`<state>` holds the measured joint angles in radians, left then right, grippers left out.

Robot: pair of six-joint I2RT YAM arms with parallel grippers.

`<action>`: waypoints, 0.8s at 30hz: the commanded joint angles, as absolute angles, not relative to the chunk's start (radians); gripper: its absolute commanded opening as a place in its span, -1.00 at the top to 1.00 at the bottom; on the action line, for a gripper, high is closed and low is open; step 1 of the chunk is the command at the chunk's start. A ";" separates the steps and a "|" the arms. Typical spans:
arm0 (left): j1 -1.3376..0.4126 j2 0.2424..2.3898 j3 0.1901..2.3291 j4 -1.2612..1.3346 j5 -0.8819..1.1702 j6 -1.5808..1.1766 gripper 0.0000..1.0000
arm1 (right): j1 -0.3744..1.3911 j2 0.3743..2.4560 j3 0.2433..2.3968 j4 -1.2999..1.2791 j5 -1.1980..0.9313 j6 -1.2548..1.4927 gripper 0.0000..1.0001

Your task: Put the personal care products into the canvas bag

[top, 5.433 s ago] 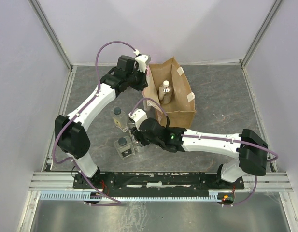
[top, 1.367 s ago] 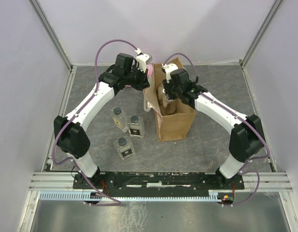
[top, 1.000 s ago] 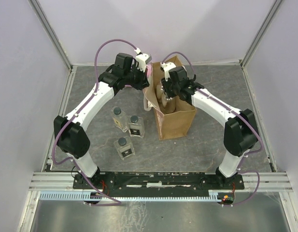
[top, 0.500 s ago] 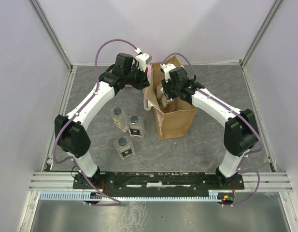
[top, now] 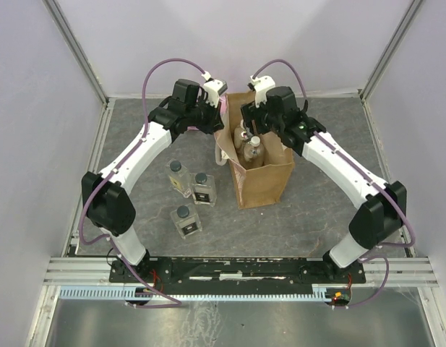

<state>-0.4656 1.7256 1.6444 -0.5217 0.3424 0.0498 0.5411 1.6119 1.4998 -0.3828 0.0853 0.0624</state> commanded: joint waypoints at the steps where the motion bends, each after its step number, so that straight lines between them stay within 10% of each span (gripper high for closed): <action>1: -0.463 1.733 1.692 -0.470 0.374 0.060 0.95 | 0.543 1.527 1.593 -0.420 0.035 0.042 -0.66; 24: -0.416 1.796 1.752 -0.533 0.419 0.024 0.95 | 0.817 1.237 1.188 -0.181 -0.271 -0.083 -0.68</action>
